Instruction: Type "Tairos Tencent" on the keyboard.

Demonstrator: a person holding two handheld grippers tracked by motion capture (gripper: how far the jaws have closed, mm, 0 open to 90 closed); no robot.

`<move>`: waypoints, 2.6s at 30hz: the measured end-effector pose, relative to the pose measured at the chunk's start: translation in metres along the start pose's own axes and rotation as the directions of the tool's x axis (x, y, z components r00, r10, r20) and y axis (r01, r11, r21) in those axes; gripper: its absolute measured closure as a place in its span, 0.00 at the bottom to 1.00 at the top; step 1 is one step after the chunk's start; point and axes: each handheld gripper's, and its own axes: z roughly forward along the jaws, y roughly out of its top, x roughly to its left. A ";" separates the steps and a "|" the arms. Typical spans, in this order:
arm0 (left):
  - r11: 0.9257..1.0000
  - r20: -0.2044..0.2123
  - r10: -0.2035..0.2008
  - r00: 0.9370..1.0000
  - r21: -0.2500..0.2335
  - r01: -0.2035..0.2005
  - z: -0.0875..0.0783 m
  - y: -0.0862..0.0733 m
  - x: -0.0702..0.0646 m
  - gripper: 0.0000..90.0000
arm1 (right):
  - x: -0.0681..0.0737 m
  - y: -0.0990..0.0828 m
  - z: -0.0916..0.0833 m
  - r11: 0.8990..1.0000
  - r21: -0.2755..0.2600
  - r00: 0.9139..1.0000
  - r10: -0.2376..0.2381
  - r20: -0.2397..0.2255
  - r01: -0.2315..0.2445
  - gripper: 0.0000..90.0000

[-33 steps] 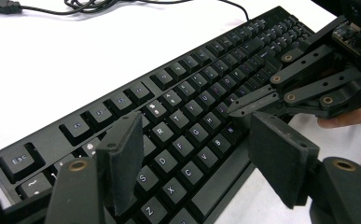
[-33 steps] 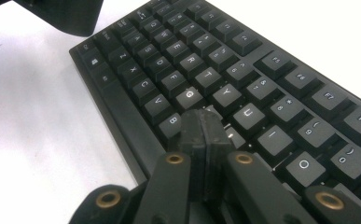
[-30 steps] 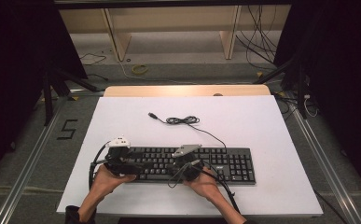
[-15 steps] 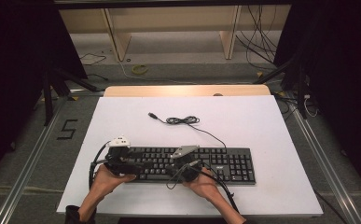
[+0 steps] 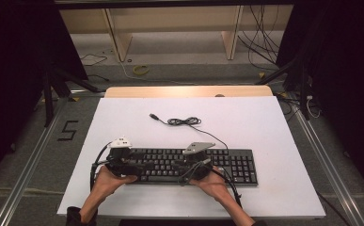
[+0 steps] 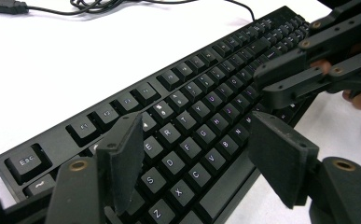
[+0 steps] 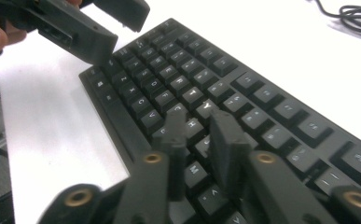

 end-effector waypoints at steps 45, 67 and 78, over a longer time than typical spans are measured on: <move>0.995 -0.010 0.076 0.997 0.058 -0.075 0.029 0.010 -0.004 0.60 | -0.017 -0.029 -0.061 0.988 -0.132 0.995 0.082 0.051 -0.075 0.41; 0.982 0.011 0.123 0.992 0.143 -0.123 0.055 0.016 -0.007 0.98 | -0.019 -0.041 -0.073 0.986 -0.139 0.993 0.099 0.058 -0.091 0.42; 0.978 0.000 0.125 0.992 0.166 -0.123 0.063 0.017 -0.005 0.99 | -0.018 -0.043 -0.075 0.985 -0.143 0.993 0.103 0.052 -0.095 0.38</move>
